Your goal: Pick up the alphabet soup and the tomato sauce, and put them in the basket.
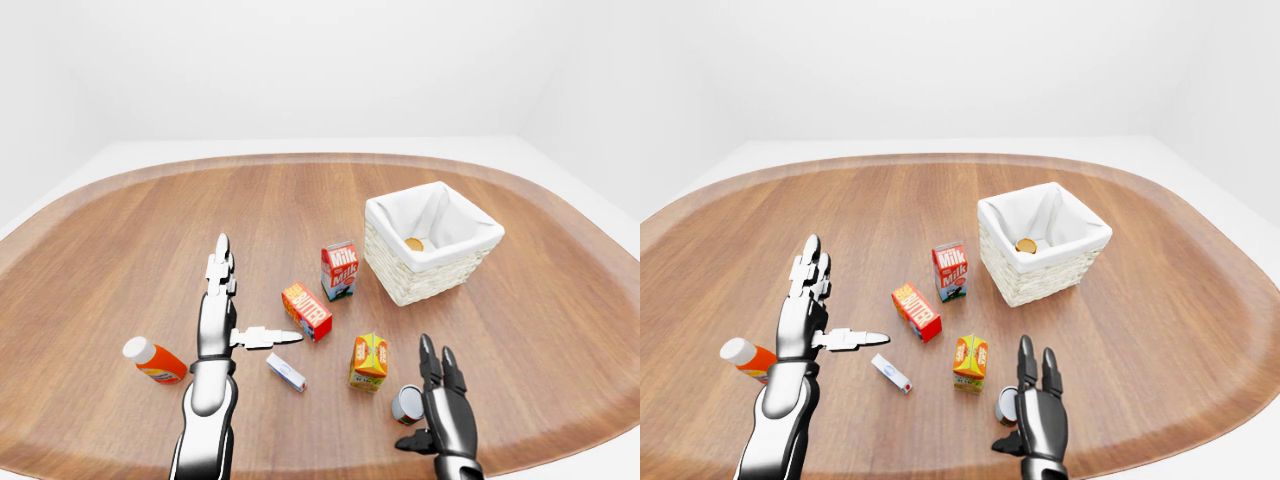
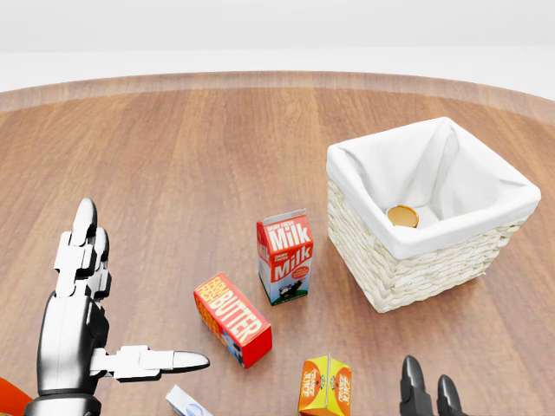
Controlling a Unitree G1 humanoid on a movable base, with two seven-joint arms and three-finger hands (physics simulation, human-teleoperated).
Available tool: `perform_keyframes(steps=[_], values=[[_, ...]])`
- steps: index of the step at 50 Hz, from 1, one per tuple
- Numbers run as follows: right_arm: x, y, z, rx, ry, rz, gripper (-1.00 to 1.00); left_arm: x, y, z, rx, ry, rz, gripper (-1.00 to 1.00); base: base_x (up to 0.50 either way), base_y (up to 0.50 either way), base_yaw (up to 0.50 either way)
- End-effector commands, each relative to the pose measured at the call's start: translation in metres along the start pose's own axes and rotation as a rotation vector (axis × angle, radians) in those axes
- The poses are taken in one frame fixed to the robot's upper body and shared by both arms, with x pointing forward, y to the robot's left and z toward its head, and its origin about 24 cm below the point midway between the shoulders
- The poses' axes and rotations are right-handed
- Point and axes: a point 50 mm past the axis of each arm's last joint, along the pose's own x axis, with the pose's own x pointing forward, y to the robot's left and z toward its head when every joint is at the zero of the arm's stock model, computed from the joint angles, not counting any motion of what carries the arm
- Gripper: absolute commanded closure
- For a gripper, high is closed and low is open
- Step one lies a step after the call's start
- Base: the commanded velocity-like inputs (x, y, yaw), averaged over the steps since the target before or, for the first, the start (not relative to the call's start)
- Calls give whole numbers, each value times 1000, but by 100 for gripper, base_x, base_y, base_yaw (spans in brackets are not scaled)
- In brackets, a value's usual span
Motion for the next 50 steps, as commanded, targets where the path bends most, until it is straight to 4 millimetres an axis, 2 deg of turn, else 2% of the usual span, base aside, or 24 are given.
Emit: perform_keyframes(steps=[1, 14, 43, 44, 45, 47, 50], values=[[9, 8, -8, -22, 21, 32, -100, 0, 1, 0, -4, -1, 6, -100, 0, 0, 0], [12, 15, -14, -43, 47, 58, -100, 0, 1, 3, -4, -12, 5, -100, 0, 0, 0], [11, 23, -13, -76, 24, 98, -100, -1, 1, 0, -4, 2, 5, -100, 0, 0, 0], [11, 23, -13, -77, 23, 98, -80, -1, 1, 0, -5, 2, 5, -100, 0, 0, 0], [10, 22, -13, -76, 21, 97, 47, -1, 1, 0, -4, 3, 5, -100, 0, 0, 0], [9, 22, -13, -79, 20, 98, 100, -1, 1, 0, -4, 2, 4, -100, 0, 0, 0], [8, 23, -13, -86, 17, 104, 100, -1, 1, 0, -5, 3, 4, -100, 0, 0, 0]])
